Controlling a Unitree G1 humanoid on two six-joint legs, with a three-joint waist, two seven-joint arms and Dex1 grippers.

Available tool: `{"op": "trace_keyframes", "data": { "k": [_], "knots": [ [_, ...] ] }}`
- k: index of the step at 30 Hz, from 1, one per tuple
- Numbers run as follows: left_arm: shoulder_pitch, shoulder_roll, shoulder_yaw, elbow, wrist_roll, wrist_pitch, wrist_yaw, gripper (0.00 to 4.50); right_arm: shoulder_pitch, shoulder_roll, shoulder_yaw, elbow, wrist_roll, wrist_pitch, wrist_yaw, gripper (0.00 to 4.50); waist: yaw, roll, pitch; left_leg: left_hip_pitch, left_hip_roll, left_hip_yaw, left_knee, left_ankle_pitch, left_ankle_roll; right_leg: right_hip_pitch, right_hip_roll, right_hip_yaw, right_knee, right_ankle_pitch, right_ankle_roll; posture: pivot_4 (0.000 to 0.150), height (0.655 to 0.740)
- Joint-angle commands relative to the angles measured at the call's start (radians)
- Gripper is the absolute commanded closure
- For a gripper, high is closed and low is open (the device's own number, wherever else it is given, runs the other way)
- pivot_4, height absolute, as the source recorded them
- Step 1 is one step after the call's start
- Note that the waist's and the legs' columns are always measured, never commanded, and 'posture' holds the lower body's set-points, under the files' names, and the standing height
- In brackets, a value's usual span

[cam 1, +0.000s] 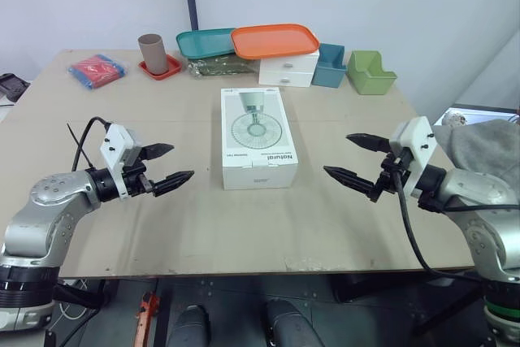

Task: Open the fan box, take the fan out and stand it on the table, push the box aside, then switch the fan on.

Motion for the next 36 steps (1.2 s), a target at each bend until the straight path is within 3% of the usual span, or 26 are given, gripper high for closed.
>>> {"op": "trace_keyframes", "data": {
  "k": [1, 19, 23, 24, 25, 28, 33, 36],
  "knots": [
    [-0.013, 0.012, 0.007, -0.016, 0.002, -0.006, -0.010, 0.00, -0.014, -0.009, 0.007, -0.024, -0.006, -0.022, 0.016, 0.08, 0.000, 0.000, 0.000, 0.000, 0.000, 0.000, 0.000, 0.000, 0.000, 0.000, 0.000, 0.000, 0.000, 0.000, 0.000, 0.150, 0.7400],
    [-0.022, -0.014, 0.046, -0.046, -0.031, 0.011, 0.009, 0.00, -0.081, 0.019, 0.068, 0.034, -0.039, -0.062, 0.039, 0.08, 0.000, 0.000, 0.000, 0.000, 0.000, 0.000, 0.000, 0.000, 0.000, 0.000, 0.000, 0.000, 0.000, 0.000, 0.000, 0.150, 0.7400],
    [-0.102, -0.067, 0.052, -0.028, -0.096, 0.016, 0.006, 1.06, -0.107, 0.028, 0.094, 0.025, -0.064, -0.071, 0.026, 0.00, 0.000, 0.000, 0.000, 0.000, 0.000, 0.000, 0.000, 0.000, 0.000, 0.000, 0.000, 0.000, 0.000, 0.001, 0.001, 0.150, 0.7400],
    [-0.119, -0.075, 0.033, -0.010, -0.073, 0.006, 0.014, 1.55, -0.113, 0.028, 0.104, 0.021, -0.079, -0.079, 0.022, 0.00, 0.000, 0.000, 0.000, 0.000, 0.000, 0.000, 0.000, 0.000, 0.000, 0.000, 0.000, 0.000, 0.000, 0.002, 0.004, 0.150, 0.7400],
    [-0.136, -0.087, 0.012, 0.014, -0.042, -0.015, 0.023, 1.55, -0.118, 0.027, 0.120, 0.018, -0.102, -0.091, 0.018, 0.00, 0.000, 0.000, 0.000, 0.000, 0.000, 0.000, 0.000, 0.000, 0.000, 0.000, 0.000, 0.000, 0.000, 0.002, 0.004, 0.150, 0.7400],
    [-0.206, -0.152, -0.034, 0.083, 0.009, -0.053, 0.059, 2.55, -0.141, 0.026, 0.195, -0.003, -0.186, -0.119, 0.001, 0.00, 0.001, 0.000, 0.000, 0.000, 0.000, 0.000, 0.003, 0.000, 0.000, 0.001, 0.000, 0.000, 0.000, 0.003, 0.003, 0.150, 0.7400],
    [-0.279, -0.209, -0.118, 0.226, 0.072, -0.122, -0.010, 4.31, -0.197, 0.068, 0.275, -0.022, -0.243, -0.129, -0.024, 0.00, 0.001, 0.000, 0.000, 0.000, 0.000, -0.001, 0.004, 0.000, 0.000, 0.002, 0.000, 0.000, 0.001, 0.004, 0.005, 0.150, 0.7400],
    [-0.324, -0.239, -0.156, 0.299, 0.116, -0.162, -0.014, 4.42, -0.214, 0.090, 0.293, -0.018, -0.263, -0.131, -0.031, 0.00, 0.000, 0.000, 0.000, 0.000, 0.000, -0.001, 0.003, 0.000, 0.000, 0.000, 0.001, 0.000, 0.001, 0.005, 0.005, 0.150, 0.7400]
  ]
}}
